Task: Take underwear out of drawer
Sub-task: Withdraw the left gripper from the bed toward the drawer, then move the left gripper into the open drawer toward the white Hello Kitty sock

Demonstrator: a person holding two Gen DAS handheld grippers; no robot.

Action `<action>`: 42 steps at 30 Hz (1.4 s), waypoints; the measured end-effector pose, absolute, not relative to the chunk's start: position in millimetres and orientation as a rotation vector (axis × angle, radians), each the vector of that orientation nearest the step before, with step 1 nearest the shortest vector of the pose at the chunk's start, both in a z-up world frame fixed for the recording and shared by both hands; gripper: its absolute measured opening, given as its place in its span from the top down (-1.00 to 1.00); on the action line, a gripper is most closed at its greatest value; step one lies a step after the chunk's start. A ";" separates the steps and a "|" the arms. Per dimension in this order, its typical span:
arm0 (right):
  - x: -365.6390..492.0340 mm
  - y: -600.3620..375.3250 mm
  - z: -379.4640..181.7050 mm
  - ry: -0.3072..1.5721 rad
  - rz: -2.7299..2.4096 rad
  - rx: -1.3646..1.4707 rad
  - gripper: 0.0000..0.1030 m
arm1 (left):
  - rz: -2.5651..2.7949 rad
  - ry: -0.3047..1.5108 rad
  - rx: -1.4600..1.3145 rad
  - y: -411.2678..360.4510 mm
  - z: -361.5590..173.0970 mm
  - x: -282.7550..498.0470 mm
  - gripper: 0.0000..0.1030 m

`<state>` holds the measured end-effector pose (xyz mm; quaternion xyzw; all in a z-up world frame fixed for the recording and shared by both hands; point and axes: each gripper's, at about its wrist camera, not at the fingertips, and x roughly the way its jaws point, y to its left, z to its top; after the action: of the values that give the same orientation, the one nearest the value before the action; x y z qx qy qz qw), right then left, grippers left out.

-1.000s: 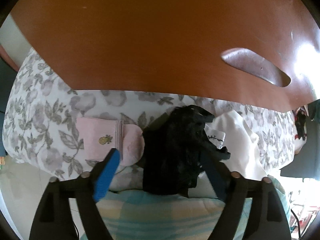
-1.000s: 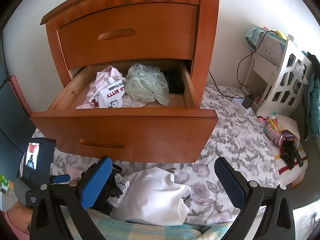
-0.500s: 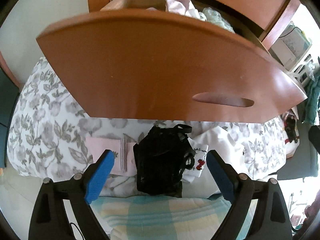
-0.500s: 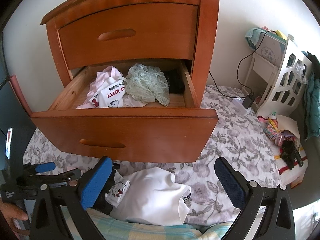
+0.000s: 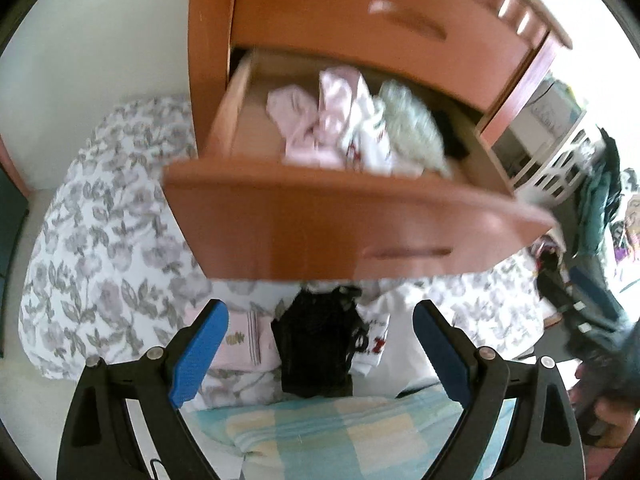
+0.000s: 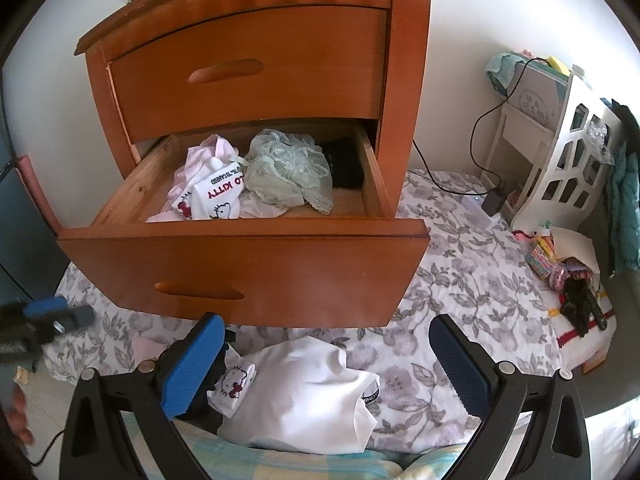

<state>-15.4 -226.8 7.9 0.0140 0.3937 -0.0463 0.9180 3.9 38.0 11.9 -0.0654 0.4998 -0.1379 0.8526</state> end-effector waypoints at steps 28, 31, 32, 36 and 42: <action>23.5 -235.8 24.7 0.737 -0.108 0.018 -1.00 | -0.181 0.867 -0.205 60.7 57.2 29.6 -0.82; 28.8 -235.5 19.7 0.749 -0.101 0.014 -1.00 | -0.183 0.883 -0.209 59.6 51.8 35.1 -0.82; 30.5 -235.5 18.7 0.751 -0.100 0.013 -1.00 | -0.183 0.888 -0.214 59.4 50.2 37.1 -0.82; 36.4 -235.0 16.5 0.753 -0.092 0.010 -1.00 | -0.189 0.891 -0.214 56.9 47.2 44.1 -0.82; 44.3 -235.6 15.3 0.752 -0.078 0.013 -1.00 | -0.194 0.903 -0.197 51.1 42.1 57.5 -0.82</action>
<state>44.3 -235.6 15.3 0.0065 0.3671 -0.0382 0.9294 57.5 51.1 42.1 -0.0948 0.4349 -0.0935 0.8906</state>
